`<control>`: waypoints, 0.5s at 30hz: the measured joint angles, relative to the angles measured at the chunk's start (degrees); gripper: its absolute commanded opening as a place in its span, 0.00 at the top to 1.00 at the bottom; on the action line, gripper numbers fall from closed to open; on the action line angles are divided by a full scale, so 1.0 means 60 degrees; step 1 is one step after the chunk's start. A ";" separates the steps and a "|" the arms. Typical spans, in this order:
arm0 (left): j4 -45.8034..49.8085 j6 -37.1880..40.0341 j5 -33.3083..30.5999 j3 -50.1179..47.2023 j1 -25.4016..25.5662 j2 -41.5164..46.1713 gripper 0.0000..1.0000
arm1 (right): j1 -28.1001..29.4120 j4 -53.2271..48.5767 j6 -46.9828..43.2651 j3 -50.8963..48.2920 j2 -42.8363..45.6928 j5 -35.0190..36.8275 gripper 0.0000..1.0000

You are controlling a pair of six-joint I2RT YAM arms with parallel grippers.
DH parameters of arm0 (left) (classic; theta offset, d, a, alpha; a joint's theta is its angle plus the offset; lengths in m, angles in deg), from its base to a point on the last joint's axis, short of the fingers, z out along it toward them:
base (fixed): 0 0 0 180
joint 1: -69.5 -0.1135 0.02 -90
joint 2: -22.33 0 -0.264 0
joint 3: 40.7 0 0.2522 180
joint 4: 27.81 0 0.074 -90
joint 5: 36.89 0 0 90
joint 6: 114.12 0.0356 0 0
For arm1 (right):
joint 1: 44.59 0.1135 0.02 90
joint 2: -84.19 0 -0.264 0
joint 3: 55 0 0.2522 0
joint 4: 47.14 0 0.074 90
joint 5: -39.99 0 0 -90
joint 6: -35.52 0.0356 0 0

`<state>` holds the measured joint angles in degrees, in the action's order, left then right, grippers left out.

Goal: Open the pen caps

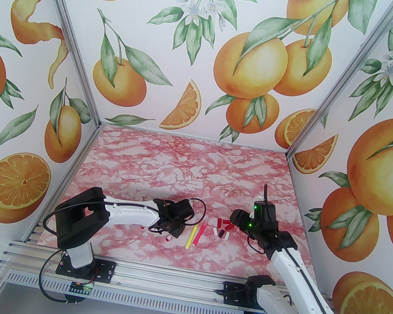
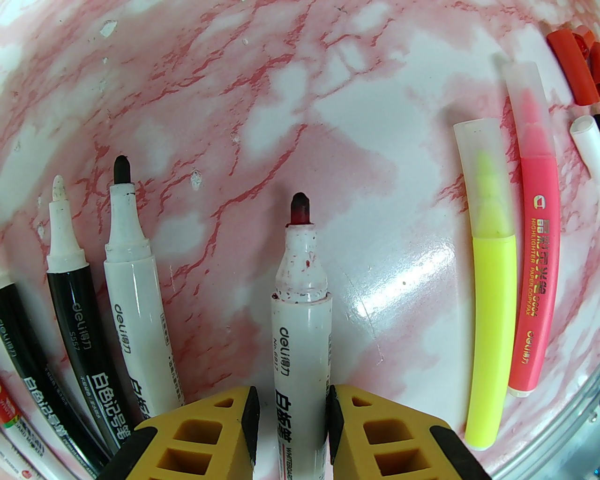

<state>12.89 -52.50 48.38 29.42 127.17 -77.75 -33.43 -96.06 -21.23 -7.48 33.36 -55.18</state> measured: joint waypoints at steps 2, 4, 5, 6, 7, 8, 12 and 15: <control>0.0095 0.0000 -0.0171 0.0000 0.0015 0.0040 0.67 | 0.0004 0.0000 -0.0033 0.0000 0.0098 -0.0157 0.40; 0.0302 0.0004 -0.0357 0.0040 0.0066 0.0109 0.64 | 0.0087 0.0000 -0.0051 0.0000 0.0168 -0.0273 0.40; 0.0430 0.0000 -0.0466 0.0095 0.0102 0.0168 0.62 | 0.0175 0.0000 -0.0058 0.0000 0.0211 -0.0317 0.40; 0.0543 0.0015 -0.0550 0.0157 0.0153 0.0222 0.60 | 0.0299 0.0000 -0.0062 0.0000 0.0255 -0.0331 0.39; 0.0641 0.0025 -0.0637 0.0248 0.0233 0.0306 0.60 | 0.0433 -0.0004 -0.0062 0.0000 0.0299 -0.0357 0.39; 0.0776 0.0033 -0.0714 0.0379 0.0331 0.0408 0.60 | 0.0590 -0.0004 -0.0062 0.0004 0.0350 -0.0361 0.39; 0.0998 0.0036 -0.0812 0.0841 0.0656 0.0823 0.57 | 0.1049 -0.0044 -0.0058 0.0106 0.0430 -0.0357 0.39; 0.0976 0.0036 -0.0590 0.1096 0.0765 0.0929 0.56 | 0.1220 -0.0040 -0.0058 0.0215 0.0430 -0.0357 0.39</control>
<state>18.74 -52.28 44.84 36.00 131.76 -72.17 -26.11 -96.30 -21.58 -6.19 35.94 -57.32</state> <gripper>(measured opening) 0.435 0.609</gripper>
